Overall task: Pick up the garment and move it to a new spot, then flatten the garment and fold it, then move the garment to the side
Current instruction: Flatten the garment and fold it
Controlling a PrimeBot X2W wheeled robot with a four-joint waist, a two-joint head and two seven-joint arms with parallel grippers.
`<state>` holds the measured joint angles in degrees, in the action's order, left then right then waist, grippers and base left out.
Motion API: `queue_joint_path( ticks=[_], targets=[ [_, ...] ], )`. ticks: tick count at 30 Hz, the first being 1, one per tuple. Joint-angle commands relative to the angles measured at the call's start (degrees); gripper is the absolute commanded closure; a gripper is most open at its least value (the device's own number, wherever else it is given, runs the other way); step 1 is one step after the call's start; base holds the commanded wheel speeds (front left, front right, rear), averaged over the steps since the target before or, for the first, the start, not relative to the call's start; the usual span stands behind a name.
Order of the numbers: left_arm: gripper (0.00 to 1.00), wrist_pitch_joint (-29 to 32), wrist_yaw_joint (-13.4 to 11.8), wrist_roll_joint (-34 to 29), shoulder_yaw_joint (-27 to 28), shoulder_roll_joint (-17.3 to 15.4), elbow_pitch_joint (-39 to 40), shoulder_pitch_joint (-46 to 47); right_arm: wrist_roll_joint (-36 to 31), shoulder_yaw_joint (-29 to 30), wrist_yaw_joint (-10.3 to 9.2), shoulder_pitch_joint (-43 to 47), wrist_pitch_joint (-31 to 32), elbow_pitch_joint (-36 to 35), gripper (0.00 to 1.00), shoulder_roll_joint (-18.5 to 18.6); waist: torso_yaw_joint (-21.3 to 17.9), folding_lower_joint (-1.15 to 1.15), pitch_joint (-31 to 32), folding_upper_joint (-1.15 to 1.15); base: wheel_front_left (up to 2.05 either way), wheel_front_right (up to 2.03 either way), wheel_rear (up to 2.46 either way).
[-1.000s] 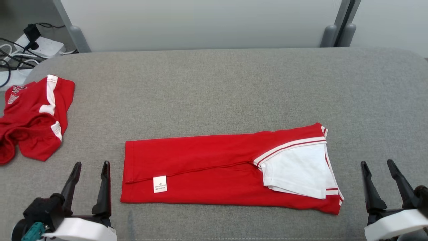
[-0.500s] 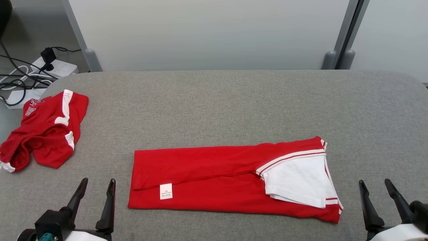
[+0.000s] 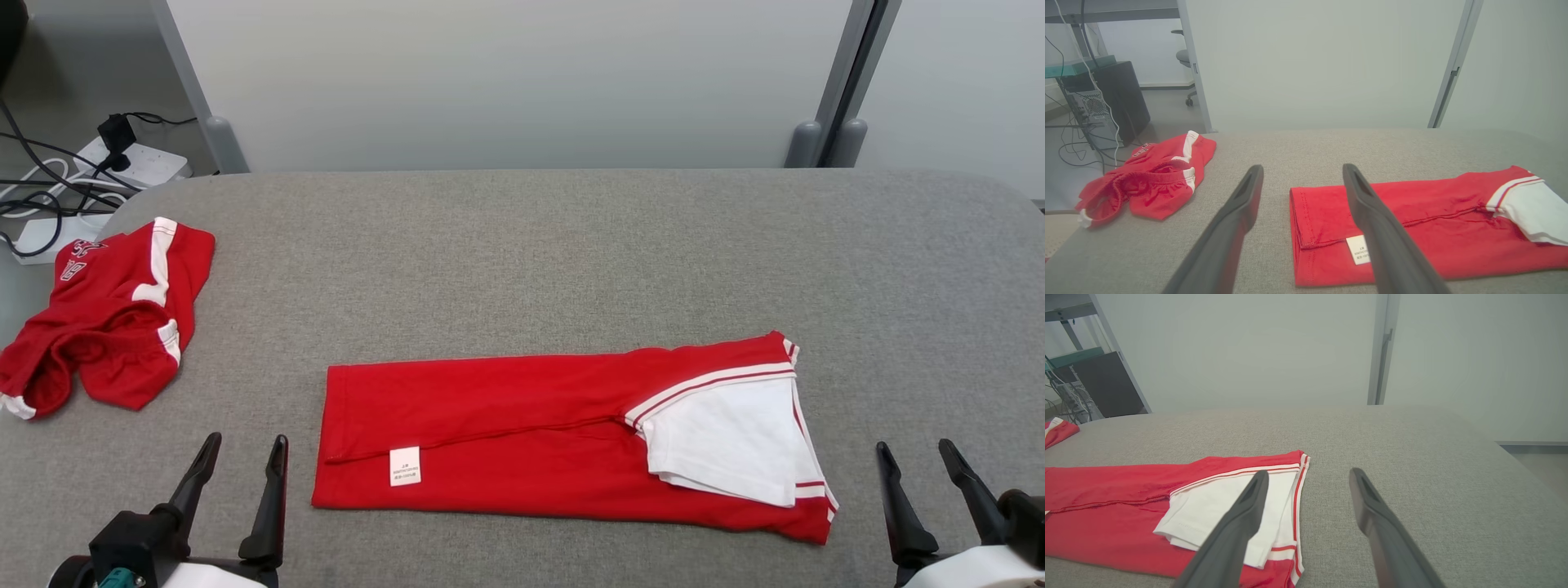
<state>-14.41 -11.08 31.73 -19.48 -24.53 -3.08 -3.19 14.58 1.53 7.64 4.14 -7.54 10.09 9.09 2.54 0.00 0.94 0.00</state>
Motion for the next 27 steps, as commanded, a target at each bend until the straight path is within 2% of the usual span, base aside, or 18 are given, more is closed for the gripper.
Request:
queue_joint_path(
  ticks=[1, 4, 8, 14, 18, 27],
  targets=[
    [0.00, -0.6, 0.3, -0.6, 2.6, -1.1, 0.9, 2.3, 0.3, -0.7, -0.15, -0.8, 0.0, -1.3, 0.00, 1.1, 0.1, 0.00, 0.0, 0.00, 0.00, 0.00, 0.00],
    [0.00, -0.6, 0.5, -0.7, 2.6, -1.0, 0.8, 2.5, 1.0, -0.5, -0.15, -1.5, 0.7, -1.0, 0.00, 1.3, 0.3, 0.00, -0.2, 0.00, 0.00, 0.00, 0.00],
    [0.00, -0.6, 1.2, -1.0, 1.9, -0.9, 1.0, 4.1, 3.0, -0.6, -0.15, -4.1, 4.5, 0.9, 0.00, 3.0, 1.7, 0.00, -1.3, 0.00, 0.00, 0.00, 0.00],
    [0.00, -0.5, 2.5, -1.1, 0.6, 0.1, 1.0, 7.5, 6.9, -3.7, -0.15, -10.1, 13.1, 6.6, 0.00, 7.5, 4.9, 0.00, -4.9, 0.00, 0.00, 0.00, 0.00],
    [0.00, -0.5, 3.5, -1.4, -0.3, 1.2, 0.4, 9.8, 8.5, -5.9, -0.15, -13.2, 16.1, 9.7, 0.00, 9.9, 7.3, 0.00, -7.0, 0.00, 0.00, 0.00, 0.00],
    [0.00, -0.6, 5.4, -2.2, -0.8, 2.8, -1.4, 13.4, 11.9, -8.7, -0.15, -18.5, 21.9, 17.1, 0.00, 11.7, 10.4, 0.00, -10.6, 0.00, 0.00, 0.00, 0.00]
  ],
)
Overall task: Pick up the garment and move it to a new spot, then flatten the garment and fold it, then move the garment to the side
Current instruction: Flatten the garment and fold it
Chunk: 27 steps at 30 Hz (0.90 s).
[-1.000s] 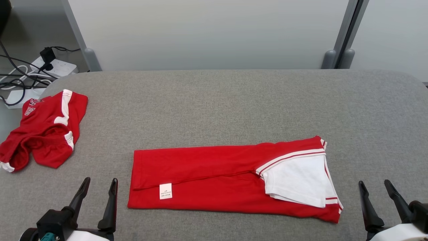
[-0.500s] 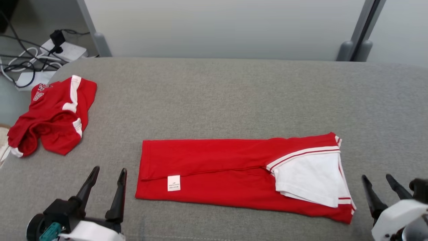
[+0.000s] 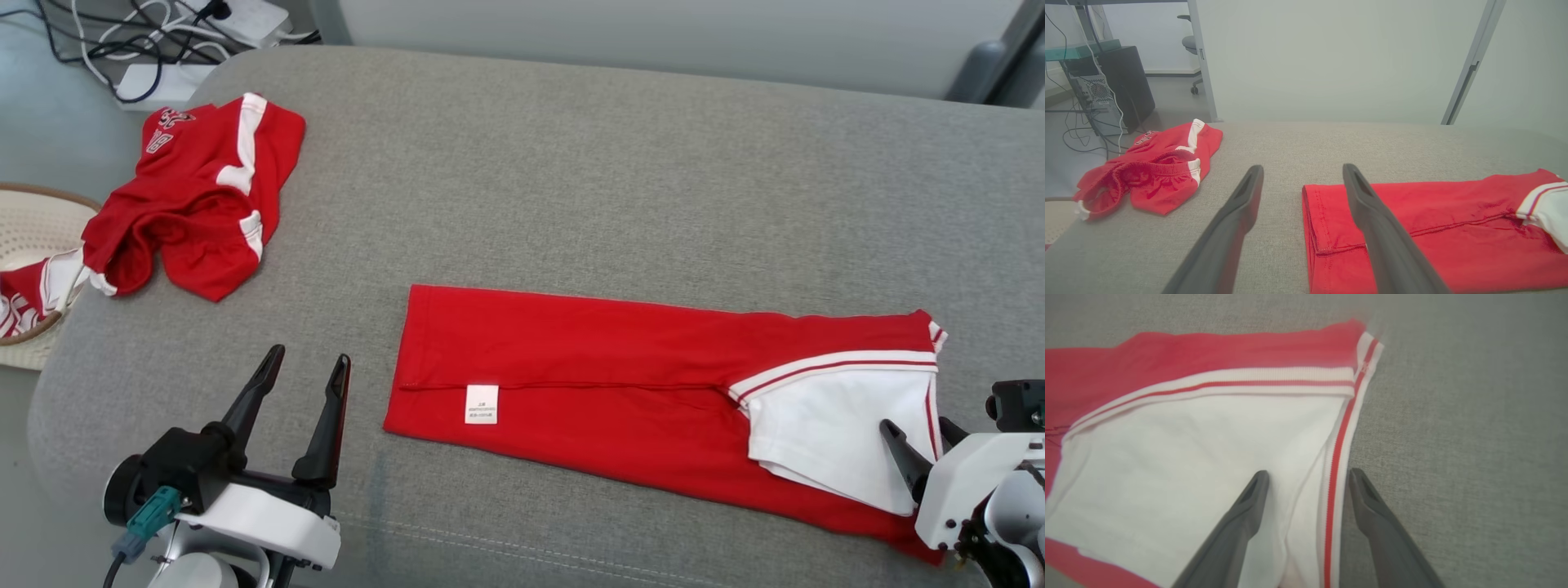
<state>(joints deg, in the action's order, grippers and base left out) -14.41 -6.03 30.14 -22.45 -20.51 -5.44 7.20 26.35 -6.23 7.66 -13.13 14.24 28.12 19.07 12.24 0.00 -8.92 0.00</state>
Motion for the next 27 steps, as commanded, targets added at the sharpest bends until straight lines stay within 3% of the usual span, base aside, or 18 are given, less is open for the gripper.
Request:
queue_joint_path(
  ticks=[1, 9, 10, 11, 12, 20, 27],
  targets=[
    [0.00, -0.6, 0.5, -0.8, 2.2, -1.0, 0.8, 3.4, 0.1, -1.0, -0.17, -1.7, 0.5, 0.0, 0.00, 1.8, 1.0, 0.00, -0.9, 0.00, 0.00, 0.00, 0.00],
    [0.00, -0.6, 1.4, -1.6, 3.0, 0.3, -0.1, 4.1, 2.5, -2.1, -0.17, -3.2, 3.9, 3.5, 0.00, 1.0, 1.7, 0.00, -1.4, 0.00, 0.00, 0.00, 0.00],
    [0.00, -0.6, 1.5, -1.7, 3.2, 0.4, -0.3, 4.1, 3.3, -2.4, -0.17, -3.2, 4.4, 3.5, 0.29, 0.8, 1.6, 0.00, -1.4, 0.00, 0.00, 0.00, 0.00],
    [0.00, -0.6, 1.6, -1.8, 3.4, 0.4, -0.4, 4.0, 3.9, -2.7, -0.17, -3.3, 4.8, 3.4, 0.75, 0.7, 1.5, 0.00, -1.4, 0.00, 0.00, 0.00, 0.00],
    [0.00, -0.6, 1.8, -1.9, 3.6, 0.5, -0.5, 4.0, 4.4, -3.0, -0.17, -3.2, 5.4, 3.5, 1.00, 0.8, 1.4, 0.00, -1.4, 0.00, 0.00, 0.00, 0.00],
    [0.00, -0.6, 2.5, -2.8, 5.1, 0.9, -1.0, 3.9, 6.1, -2.0, -0.17, -2.6, 3.4, 2.7, 1.00, 1.6, -0.9, 0.00, -1.4, 0.00, 0.00, 0.00, 0.00],
    [0.00, -0.6, 3.0, -3.5, 5.6, 1.1, -1.1, 4.1, 5.4, 5.8, -0.17, -2.1, -1.5, 5.8, 1.00, 4.4, -3.4, 0.00, -1.5, 0.00, 0.00, 0.00, 0.00]
  ],
)
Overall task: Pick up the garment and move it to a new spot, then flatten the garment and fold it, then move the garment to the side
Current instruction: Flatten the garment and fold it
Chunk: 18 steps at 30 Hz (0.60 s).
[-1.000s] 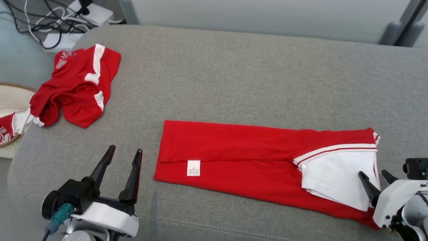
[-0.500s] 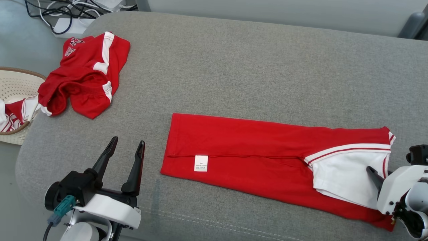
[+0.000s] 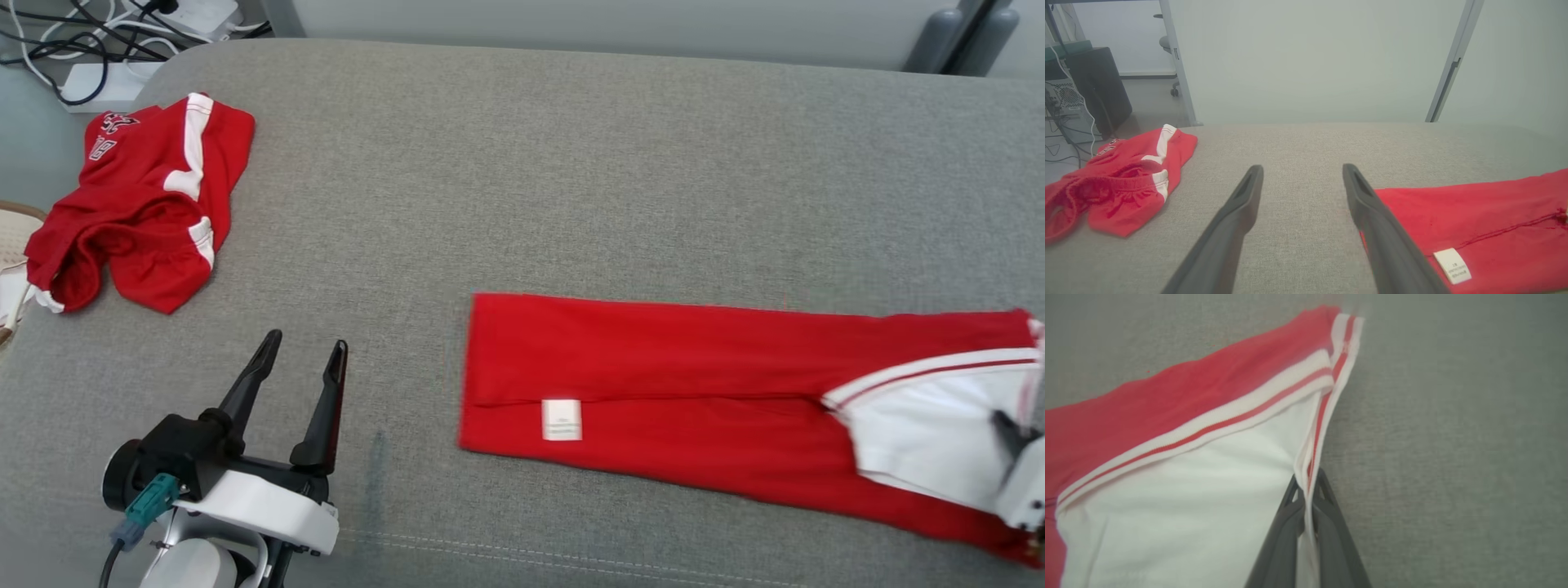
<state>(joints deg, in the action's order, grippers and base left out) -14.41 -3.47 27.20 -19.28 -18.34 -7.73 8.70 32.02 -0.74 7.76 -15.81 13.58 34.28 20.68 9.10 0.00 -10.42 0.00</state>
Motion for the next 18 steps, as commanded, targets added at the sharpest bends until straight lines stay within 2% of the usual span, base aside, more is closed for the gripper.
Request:
queue_joint_path(
  ticks=[1, 6, 10, 13, 18],
  targets=[
    [0.00, -0.6, 0.6, -0.7, 2.3, -1.0, 1.0, 2.7, -0.6, 1.6, -0.27, 0.8, -1.4, 0.2, 1.00, 3.4, -0.4, 0.00, -0.1, 0.00, 0.00, 0.00, 0.00],
    [0.00, -0.6, 0.7, -1.1, 2.5, -0.6, 0.8, 3.0, -1.7, 6.3, -0.27, 0.4, -3.7, 1.7, 1.00, 4.8, -1.6, 0.00, 0.0, 0.00, 0.00, 0.00, 0.00],
    [0.00, -0.6, 0.8, -1.2, 2.6, -0.6, 0.5, 2.6, -1.7, 5.1, -0.27, -1.0, -3.6, -0.3, 1.00, 3.4, -2.7, 0.00, 0.7, 0.00, 0.00, 0.00, 0.00],
    [0.00, -0.6, 0.8, -1.4, 2.6, -0.7, 0.5, 2.4, -1.0, 1.7, -0.27, -1.3, -3.3, -6.2, 1.00, 1.6, -3.3, 0.00, 1.4, 0.00, 0.00, 0.00, 0.00],
    [0.00, -0.5, 0.8, -1.4, 2.3, -0.8, 0.8, 2.1, 1.1, -5.7, -0.27, 0.2, -0.6, -20.5, 1.00, -2.5, -4.1, 0.00, 2.4, 0.00, 0.00, 0.00, 0.00]
  ],
)
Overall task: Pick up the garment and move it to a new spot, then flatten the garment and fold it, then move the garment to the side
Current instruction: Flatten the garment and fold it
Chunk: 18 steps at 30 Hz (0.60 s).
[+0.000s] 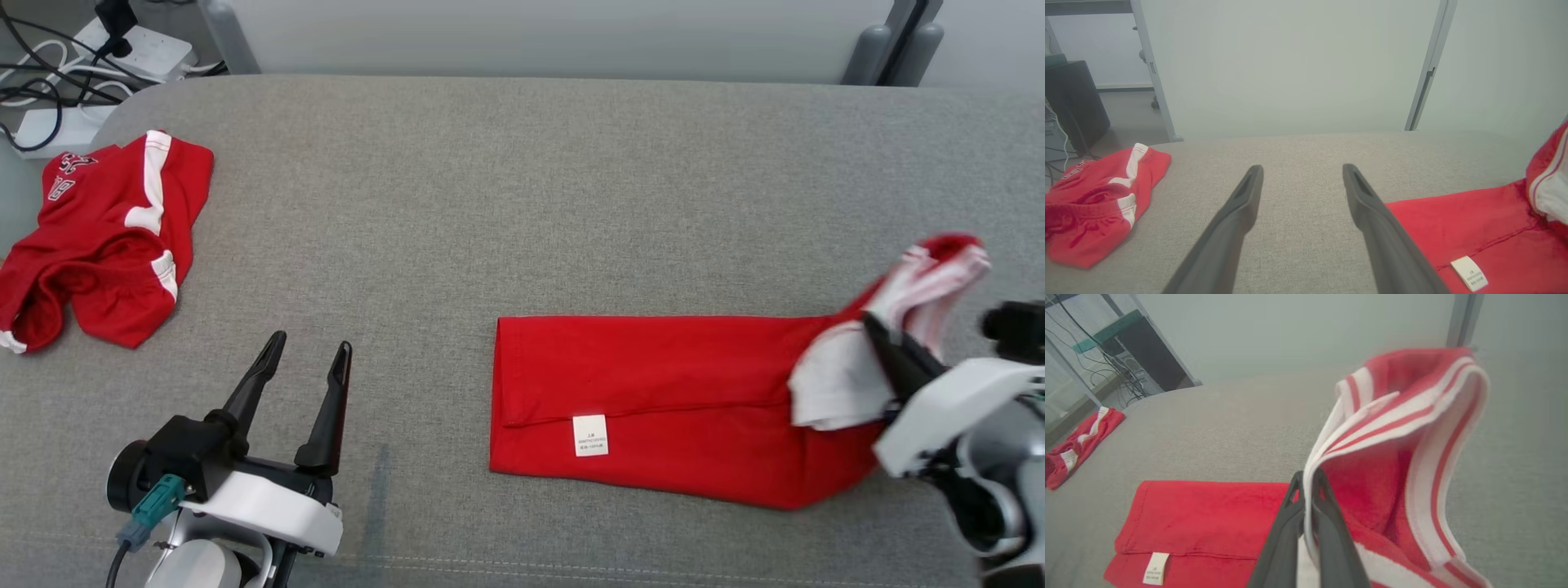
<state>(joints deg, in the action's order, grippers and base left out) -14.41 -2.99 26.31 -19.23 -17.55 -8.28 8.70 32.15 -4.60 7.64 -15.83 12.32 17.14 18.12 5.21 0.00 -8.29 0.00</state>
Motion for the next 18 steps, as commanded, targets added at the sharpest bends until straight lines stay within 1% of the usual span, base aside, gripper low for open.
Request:
queue_joint_path(
  ticks=[1, 3, 5, 8, 9, 10, 11, 15, 18],
  targets=[
    [0.00, -0.5, 0.3, -0.5, 2.1, -1.6, 1.4, 2.1, 1.2, -3.4, -0.15, 0.4, 1.4, -6.0, 1.00, -0.7, -0.2, 0.00, 0.4, 0.00, 0.00, 0.00, 0.00],
    [0.00, -0.2, 0.3, -0.5, 1.8, -1.5, 1.5, 2.3, 1.0, -6.5, -0.15, 0.5, 2.0, -10.0, 1.00, -2.3, -0.1, 0.00, 0.5, 0.00, 0.00, 0.00, 0.00],
    [0.00, -0.1, 0.4, -0.5, 1.5, -1.4, 1.6, 2.4, 1.3, -10.0, -0.15, 0.1, 2.9, -12.3, 1.00, -4.2, 0.2, 0.00, 0.6, 0.00, 0.00, 0.00, 0.00],
    [0.00, 0.0, 0.4, -0.5, 1.2, -1.5, 1.7, 2.7, 1.0, -14.8, -0.15, -1.1, 3.6, -11.9, 1.00, -7.1, 0.8, 0.00, 0.5, 0.00, 0.00, 0.00, 0.00],
    [0.00, 0.0, 0.4, -0.5, 1.2, -1.5, 1.7, 2.7, 1.0, -14.8, -0.15, -1.1, 3.6, -11.9, 1.00, -7.1, 0.8, 0.00, 0.5, 0.00, 0.00, 0.00, 0.00],
    [0.00, 0.1, 0.5, -0.5, 1.0, -1.4, 1.7, 2.7, 0.1, -16.0, -0.15, -1.8, 3.1, -11.0, 1.00, -7.8, 1.1, 0.00, 0.5, 0.00, 0.00, 0.00, 0.00],
    [0.00, 0.1, 0.4, -0.5, 0.8, -1.4, 1.7, 2.8, -0.2, -18.1, -0.15, -3.0, 2.1, -8.4, 1.00, -10.1, 1.8, 0.00, 0.4, 0.00, 0.00, 0.00, 0.00],
    [0.00, 0.3, 0.6, -0.5, 0.2, -1.1, 1.6, 3.2, -1.3, -22.1, -0.15, -5.8, 0.3, -2.0, 1.00, -12.4, 3.3, 0.00, 0.3, 0.00, 0.00, 0.00, 0.00],
    [0.00, 0.4, 0.6, -0.5, -0.1, -0.9, 1.4, 3.5, -1.0, -23.6, -0.15, -7.4, -1.7, 2.1, 1.00, -13.5, 4.2, 0.00, 0.2, 0.00, 0.00, 0.00, 0.00]
  ],
)
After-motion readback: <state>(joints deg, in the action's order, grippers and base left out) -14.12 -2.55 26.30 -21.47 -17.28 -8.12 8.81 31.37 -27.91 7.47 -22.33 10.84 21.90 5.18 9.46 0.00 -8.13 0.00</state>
